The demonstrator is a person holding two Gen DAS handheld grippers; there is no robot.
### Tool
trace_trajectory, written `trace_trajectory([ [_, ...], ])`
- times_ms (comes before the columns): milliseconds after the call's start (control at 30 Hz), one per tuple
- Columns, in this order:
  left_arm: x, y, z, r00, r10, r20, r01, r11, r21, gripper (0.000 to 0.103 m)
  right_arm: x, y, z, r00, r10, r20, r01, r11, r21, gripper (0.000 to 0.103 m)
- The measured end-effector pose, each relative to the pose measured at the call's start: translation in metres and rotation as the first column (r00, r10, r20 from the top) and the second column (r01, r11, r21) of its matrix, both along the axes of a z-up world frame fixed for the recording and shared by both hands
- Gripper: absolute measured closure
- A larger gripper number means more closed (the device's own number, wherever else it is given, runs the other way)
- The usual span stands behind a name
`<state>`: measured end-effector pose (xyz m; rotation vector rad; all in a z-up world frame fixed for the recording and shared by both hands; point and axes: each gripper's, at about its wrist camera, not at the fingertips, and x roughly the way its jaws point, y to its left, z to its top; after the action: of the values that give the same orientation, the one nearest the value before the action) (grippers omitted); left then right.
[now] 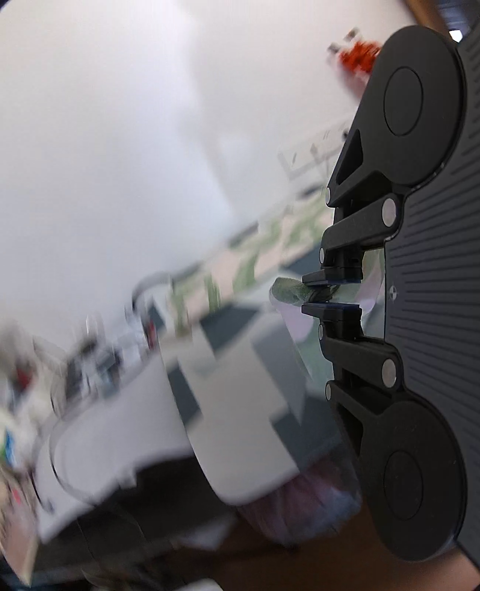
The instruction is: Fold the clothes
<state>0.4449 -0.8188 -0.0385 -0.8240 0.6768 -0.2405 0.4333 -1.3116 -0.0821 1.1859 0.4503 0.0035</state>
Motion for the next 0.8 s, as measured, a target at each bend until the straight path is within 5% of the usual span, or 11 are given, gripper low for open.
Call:
trace_trajectory([
  [167, 0.054, -0.022, 0.004, 0.997, -0.064, 0.038, 0.065, 0.997, -0.046, 0.094, 0.017, -0.018, 0.031, 0.993, -0.014, 0.121, 0.030, 0.991, -0.134, 0.101],
  [300, 0.119, -0.057, -0.002, 0.997, -0.041, 0.060, 0.035, 0.994, 0.100, 0.092, 0.088, -0.014, 0.033, 0.985, -0.059, 0.162, 0.090, 0.977, -0.191, 0.101],
  [400, 0.166, -0.075, -0.019, 0.999, 0.018, -0.032, -0.007, 0.954, 0.301, 0.043, 0.129, -0.010, 0.022, 0.994, -0.094, 0.055, 0.105, 0.955, -0.276, 0.083],
  [467, 0.197, -0.087, -0.030, 0.994, 0.067, -0.086, -0.024, 0.902, 0.431, 0.043, 0.136, -0.004, 0.009, 0.995, -0.099, -0.021, 0.087, 0.946, -0.311, 0.052],
  [600, 0.186, -0.075, -0.044, 0.996, -0.015, -0.093, 0.051, 0.916, 0.399, 0.025, 0.118, 0.005, -0.012, 0.995, -0.055, -0.084, 0.017, 0.915, -0.403, 0.048],
  [800, 0.169, -0.093, -0.083, 0.968, -0.106, -0.230, 0.193, 0.896, 0.400, 0.025, 0.058, -0.006, -0.043, 0.973, -0.097, -0.210, -0.009, 0.891, -0.454, 0.048],
])
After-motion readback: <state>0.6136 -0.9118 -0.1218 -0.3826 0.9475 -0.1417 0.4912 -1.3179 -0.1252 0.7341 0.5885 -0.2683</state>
